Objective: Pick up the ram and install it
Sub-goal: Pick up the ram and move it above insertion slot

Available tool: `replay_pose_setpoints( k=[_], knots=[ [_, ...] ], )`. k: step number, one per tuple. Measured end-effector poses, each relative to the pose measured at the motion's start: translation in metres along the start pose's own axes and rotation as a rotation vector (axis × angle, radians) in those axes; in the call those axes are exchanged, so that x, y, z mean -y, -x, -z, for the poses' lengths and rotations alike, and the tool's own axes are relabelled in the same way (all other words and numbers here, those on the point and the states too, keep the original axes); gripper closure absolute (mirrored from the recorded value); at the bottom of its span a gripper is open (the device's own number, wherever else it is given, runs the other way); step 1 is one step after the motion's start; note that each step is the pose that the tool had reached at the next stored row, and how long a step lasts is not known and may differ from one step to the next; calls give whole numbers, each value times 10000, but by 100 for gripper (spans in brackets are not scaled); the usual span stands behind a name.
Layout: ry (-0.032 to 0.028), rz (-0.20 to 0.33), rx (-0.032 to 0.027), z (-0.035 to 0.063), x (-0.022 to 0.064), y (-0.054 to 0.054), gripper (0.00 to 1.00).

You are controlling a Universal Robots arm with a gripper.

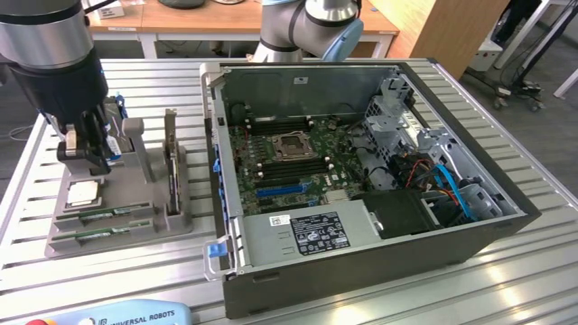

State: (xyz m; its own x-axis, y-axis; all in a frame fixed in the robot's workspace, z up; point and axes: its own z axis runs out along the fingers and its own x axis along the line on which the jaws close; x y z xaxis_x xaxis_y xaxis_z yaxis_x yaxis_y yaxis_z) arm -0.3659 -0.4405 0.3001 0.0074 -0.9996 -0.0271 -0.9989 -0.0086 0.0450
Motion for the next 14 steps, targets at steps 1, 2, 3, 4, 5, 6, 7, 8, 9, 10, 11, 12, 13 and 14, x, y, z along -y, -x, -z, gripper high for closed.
replay_pose_setpoints(
  k=[1,2,3,4,5,6,7,8,9,10,11,12,13,14],
  knots=[
    [0,0,0,-8,0,0,64],
    [2,0,-1,-12,0,0,64],
    [2,0,-2,-12,0,0,64],
    [3,0,-3,-12,0,0,64],
    [2,0,-2,-13,0,0,64],
    [0,0,-1,-14,1,0,64],
    [-1,-1,0,-15,0,-1,64],
    [-3,-1,2,-16,0,-7,64],
    [-2,-1,0,-15,0,-20,64],
    [-1,-1,-1,-13,-1,-35,64],
    [-1,0,0,-13,-2,-55,64],
    [-1,0,0,-13,-3,-76,64],
    [-1,-1,0,-12,-5,-96,64],
    [-1,0,0,-11,-6,-118,64]
  ],
)
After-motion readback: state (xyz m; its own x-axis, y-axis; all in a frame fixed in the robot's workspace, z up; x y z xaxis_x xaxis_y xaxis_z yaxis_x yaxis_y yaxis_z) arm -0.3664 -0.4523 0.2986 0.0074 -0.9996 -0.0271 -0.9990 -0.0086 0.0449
